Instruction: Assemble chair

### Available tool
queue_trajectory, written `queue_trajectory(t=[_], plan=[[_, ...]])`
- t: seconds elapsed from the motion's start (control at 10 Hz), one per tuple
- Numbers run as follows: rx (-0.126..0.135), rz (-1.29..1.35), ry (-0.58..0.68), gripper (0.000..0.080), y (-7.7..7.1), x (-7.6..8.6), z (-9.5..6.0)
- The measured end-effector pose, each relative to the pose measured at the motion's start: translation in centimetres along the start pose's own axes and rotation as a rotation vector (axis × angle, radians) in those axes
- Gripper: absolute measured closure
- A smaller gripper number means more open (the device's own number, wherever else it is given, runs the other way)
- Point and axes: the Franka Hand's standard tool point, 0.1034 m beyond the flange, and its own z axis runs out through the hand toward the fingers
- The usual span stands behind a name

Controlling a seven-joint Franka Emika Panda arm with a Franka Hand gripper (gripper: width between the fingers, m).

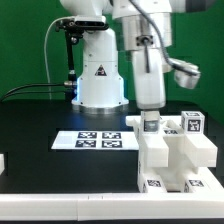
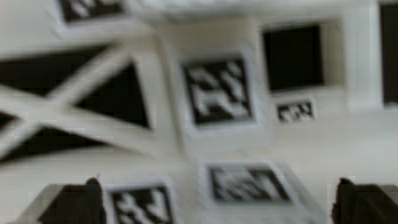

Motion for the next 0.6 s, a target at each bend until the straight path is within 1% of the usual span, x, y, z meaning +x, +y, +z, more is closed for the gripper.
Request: queue_trajectory(t=[0.1, 0.2, 0.4, 0.6], plan=[[0.008, -0.039, -0.025, 0.0153, -0.08, -0.39, -1.21], [0.021, -0.047, -0.031, 0.0151, -0.54, -0.14, -2.07], [0.011, -0.054, -0.026, 0.0151, -0.20, -0.28, -1.43], [0.011, -0.059, -0.025, 0.0151, -0.20, -0.30, -1.41]])
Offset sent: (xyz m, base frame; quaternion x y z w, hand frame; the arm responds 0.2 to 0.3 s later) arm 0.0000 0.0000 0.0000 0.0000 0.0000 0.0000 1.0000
